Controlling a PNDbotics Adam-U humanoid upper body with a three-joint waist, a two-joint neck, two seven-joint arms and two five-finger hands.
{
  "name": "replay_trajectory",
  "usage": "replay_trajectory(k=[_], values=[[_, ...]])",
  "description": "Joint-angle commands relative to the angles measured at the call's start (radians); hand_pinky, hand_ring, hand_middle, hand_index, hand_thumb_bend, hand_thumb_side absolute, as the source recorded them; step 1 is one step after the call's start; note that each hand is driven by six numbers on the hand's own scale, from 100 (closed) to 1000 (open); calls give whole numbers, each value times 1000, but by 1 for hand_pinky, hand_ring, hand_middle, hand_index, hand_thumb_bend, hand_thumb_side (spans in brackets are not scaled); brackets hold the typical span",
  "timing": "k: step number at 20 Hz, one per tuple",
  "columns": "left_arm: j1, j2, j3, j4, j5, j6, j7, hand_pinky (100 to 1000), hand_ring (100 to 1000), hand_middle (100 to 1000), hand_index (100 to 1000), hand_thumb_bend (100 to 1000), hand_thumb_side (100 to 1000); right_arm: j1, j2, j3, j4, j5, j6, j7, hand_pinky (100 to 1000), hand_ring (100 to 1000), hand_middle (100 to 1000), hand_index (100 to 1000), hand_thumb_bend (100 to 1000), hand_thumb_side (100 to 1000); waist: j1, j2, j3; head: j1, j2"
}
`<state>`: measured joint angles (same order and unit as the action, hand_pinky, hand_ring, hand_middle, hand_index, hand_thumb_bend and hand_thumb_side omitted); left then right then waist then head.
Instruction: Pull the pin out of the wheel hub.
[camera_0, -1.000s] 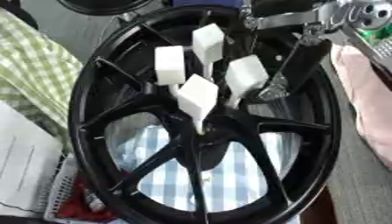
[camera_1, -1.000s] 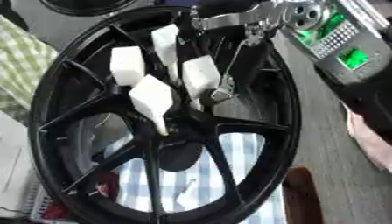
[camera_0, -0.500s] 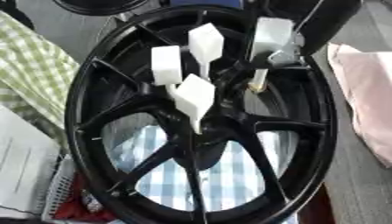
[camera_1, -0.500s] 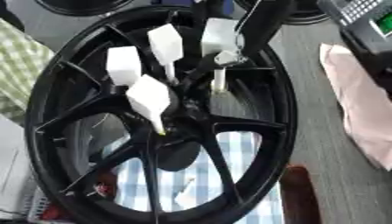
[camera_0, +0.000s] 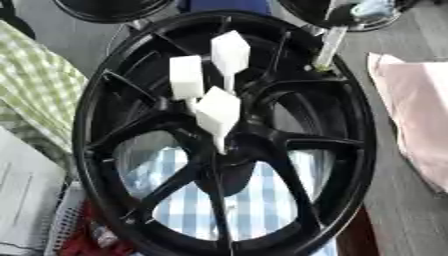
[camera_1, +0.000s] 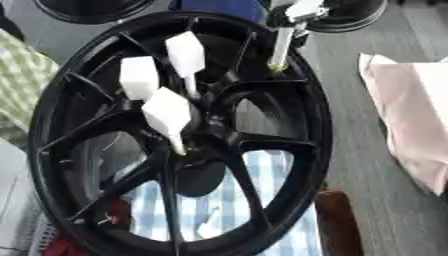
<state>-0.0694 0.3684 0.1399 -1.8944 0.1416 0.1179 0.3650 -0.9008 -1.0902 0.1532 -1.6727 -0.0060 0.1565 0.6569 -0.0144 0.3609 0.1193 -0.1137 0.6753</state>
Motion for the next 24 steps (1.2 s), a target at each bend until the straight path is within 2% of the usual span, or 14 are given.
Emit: replay_trajectory(k=[1, 2, 3, 8, 11, 12, 13, 14, 15, 17, 20, 22, 23, 24], values=[[2, 22, 17, -11, -3, 0, 7, 741, 578, 671, 705, 481, 674, 117, -157, -138, -2, -48, 0, -119, 705, 526, 327, 448, 383, 100, 13, -40, -8, 10, -4], [2, 22, 19, -12, -3, -1, 9, 741, 578, 671, 705, 480, 677, 187, -191, -179, 5, -49, 0, -162, 709, 530, 329, 451, 375, 100, 14, -39, -12, 12, -4], [2, 21, 21, -12, -4, -1, 11, 741, 578, 671, 705, 465, 681, 258, -217, -220, 14, -45, 0, -206, 711, 532, 331, 452, 423, 219, 16, -37, -16, 16, -5], [10, 17, 36, -15, -8, -2, 28, 740, 577, 671, 705, 468, 681, 583, -208, -429, 66, 23, -7, -434, 738, 565, 389, 507, 413, 168, 25, -32, -39, 43, -8], [14, 13, 45, -16, -9, -3, 38, 740, 577, 671, 705, 475, 682, 732, -111, -534, 48, 65, -15, -576, 799, 720, 617, 718, 439, 100, 30, -29, -49, 54, -10], [14, 12, 46, -17, -9, -3, 40, 740, 577, 671, 705, 470, 681, 774, -72, -560, 25, 80, -26, -612, 810, 755, 674, 757, 484, 214, 33, -28, -51, 56, -10], [14, 11, 47, -17, -9, -4, 42, 740, 577, 671, 705, 469, 680, 812, -32, -579, -4, 91, -42, -637, 831, 801, 761, 830, 667, 244, 35, -28, -52, 58, -11], [13, 10, 48, -18, -9, -4, 43, 740, 577, 671, 705, 469, 679, 845, 5, -594, -30, 98, -55, -654, 843, 827, 811, 858, 723, 219, 37, -27, -53, 58, -12], [12, 10, 48, -19, -9, -4, 45, 740, 577, 671, 705, 469, 679, 870, 38, -607, -52, 97, -61, -670, 849, 843, 835, 872, 700, 252, 40, -27, -53, 58, -14], [10, 8, 47, -20, -9, -5, 45, 740, 577, 671, 705, 470, 678, 895, 87, -627, -83, 66, -62, -718, 850, 849, 859, 884, 543, 405, 44, -27, -52, 58, -15], [8, 5, 47, -22, -8, -5, 45, 739, 577, 671, 704, 471, 678, 900, 122, -634, -107, -26, -62, -804, 841, 824, 830, 867, 340, 516, 47, -26, -46, 56, -18], [8, 3, 46, -22, -8, -5, 45, 739, 577, 671, 704, 471, 678, 896, 133, -629, -124, -89, -70, -852, 834, 798, 799, 840, 297, 466, 47, -25, -42, 55, -18], [8, 3, 46, -22, -8, -5, 44, 739, 577, 671, 704, 471, 678, 892, 137, -625, -138, -118, -76, -877, 827, 777, 774, 819, 340, 389, 47, -24, -40, 54, -18], [7, 3, 46, -23, -8, -5, 44, 739, 576, 671, 704, 471, 677, 888, 141, -619, -153, -141, -83, -901, 816, 748, 738, 787, 485, 244, 47, -24, -38, 53, -17]])
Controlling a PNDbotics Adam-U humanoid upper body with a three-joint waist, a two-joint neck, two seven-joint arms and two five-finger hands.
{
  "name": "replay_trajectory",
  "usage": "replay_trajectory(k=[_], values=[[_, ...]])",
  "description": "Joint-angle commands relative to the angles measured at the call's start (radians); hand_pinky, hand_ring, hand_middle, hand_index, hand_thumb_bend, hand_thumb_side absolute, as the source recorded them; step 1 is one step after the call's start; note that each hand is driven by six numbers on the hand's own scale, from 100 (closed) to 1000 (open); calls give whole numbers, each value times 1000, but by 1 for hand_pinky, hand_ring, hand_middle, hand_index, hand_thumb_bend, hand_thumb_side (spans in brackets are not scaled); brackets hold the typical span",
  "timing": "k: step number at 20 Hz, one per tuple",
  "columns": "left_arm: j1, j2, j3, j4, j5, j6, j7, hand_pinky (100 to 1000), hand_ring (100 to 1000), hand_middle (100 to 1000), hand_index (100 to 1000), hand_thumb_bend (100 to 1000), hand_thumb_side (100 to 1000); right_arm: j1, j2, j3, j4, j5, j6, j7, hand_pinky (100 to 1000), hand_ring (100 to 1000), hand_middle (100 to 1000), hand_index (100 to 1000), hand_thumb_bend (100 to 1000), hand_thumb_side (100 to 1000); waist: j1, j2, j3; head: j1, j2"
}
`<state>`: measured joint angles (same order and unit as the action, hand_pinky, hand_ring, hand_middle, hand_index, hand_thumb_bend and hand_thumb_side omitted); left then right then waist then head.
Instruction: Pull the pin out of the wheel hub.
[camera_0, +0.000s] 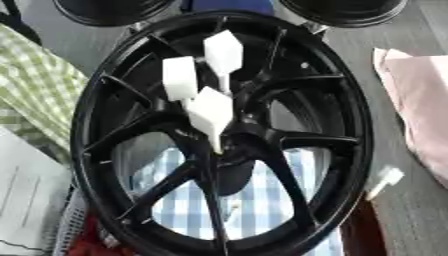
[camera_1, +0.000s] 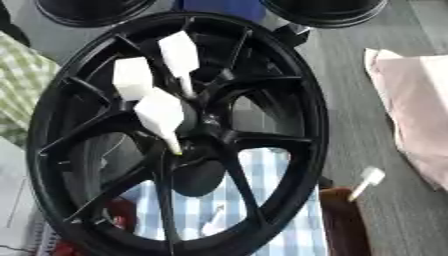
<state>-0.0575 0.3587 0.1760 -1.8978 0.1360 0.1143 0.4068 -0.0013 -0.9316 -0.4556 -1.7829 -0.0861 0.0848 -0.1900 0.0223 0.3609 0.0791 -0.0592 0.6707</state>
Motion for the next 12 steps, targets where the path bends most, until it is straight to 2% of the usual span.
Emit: replay_trajectory(k=[1, 3, 6, 11, 12], values=[[-6, 13, 9, -20, -2, -2, 3, 739, 576, 670, 704, 471, 677, -17, -13, -3, -61, -83, -14, -78, 809, 722, 700, 757, 608, 152, 9, -23, 4, -3, -12], [-8, 12, 8, -21, -1, -2, 2, 739, 576, 670, 704, 472, 677, -29, -5, 15, -99, -111, -6, -124, 801, 688, 647, 723, 577, 125, 8, -22, 8, -4, -12], [-12, 9, 4, -23, 0, -2, -2, 738, 576, 670, 704, 473, 676, -60, 19, 60, -173, -141, 18, -166, 798, 675, 628, 710, 566, 106, 4, -22, 17, -9, -12], [-16, 6, -1, -23, 3, -1, -6, 738, 575, 669, 703, 474, 676, -128, 67, 130, -216, -140, 21, -139, 799, 674, 627, 710, 570, 106, -1, -22, 30, -16, -14], [-17, 5, -2, -24, 3, -1, -7, 738, 575, 669, 703, 473, 674, -141, 76, 142, -216, -138, 18, -127, 801, 675, 628, 711, 605, 100, -2, -21, 33, -17, -15]])
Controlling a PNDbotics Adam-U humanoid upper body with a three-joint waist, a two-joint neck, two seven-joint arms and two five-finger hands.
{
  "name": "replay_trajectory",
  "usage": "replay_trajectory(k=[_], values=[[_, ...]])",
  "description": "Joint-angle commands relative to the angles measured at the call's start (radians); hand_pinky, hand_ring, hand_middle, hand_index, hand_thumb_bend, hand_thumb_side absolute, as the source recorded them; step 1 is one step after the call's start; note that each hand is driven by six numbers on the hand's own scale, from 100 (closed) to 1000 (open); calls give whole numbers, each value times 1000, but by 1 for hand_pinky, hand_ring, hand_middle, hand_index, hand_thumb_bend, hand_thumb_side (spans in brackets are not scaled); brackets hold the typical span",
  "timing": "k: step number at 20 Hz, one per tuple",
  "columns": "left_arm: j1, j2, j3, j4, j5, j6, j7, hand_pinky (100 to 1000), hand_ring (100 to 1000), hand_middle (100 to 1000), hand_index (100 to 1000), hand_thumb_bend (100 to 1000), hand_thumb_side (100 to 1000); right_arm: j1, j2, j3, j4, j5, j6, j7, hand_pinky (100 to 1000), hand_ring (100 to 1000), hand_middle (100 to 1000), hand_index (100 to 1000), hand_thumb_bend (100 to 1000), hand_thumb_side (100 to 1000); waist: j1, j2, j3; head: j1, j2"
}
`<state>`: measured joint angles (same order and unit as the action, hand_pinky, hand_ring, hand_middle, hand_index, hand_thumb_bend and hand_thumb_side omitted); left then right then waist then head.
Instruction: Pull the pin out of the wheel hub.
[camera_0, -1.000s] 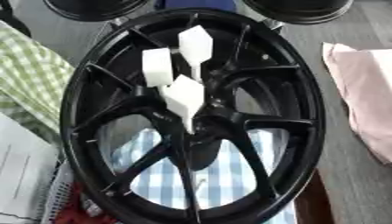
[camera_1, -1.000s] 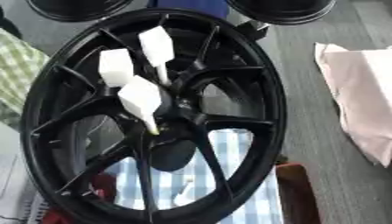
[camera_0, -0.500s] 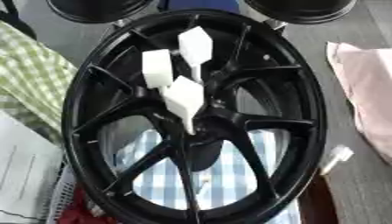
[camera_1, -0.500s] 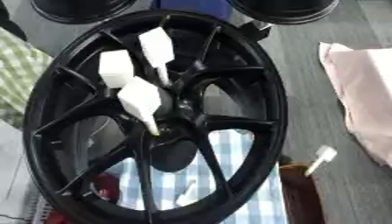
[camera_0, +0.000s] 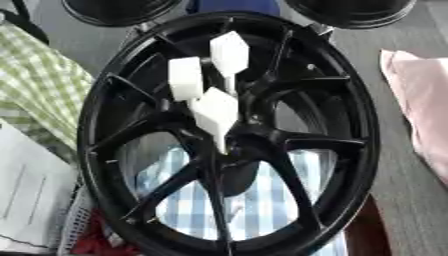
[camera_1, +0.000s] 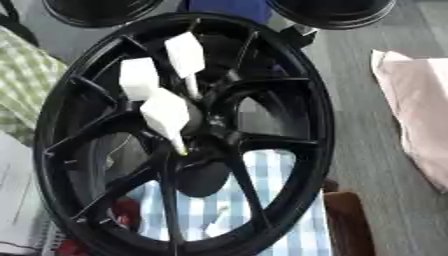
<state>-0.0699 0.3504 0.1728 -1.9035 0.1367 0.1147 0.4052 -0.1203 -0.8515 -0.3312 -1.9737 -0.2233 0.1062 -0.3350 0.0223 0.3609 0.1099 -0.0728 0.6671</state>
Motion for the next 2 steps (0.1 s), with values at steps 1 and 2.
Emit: replay_trajectory(k=[1, 2], values=[[-6, 13, 1, -18, 3, -2, -6, 737, 575, 669, 703, 474, 676, -33, 5, 26, -26, -1, -8, 28, 805, 676, 629, 712, 639, 100, -2, -21, 3, -4, -11], [-6, 13, 0, -18, 3, -2, -7, 737, 575, 669, 703, 475, 675, -46, 15, 35, -26, -3, -14, 35, 807, 677, 630, 714, 576, 113, -3, -21, 5, -4, -11]])
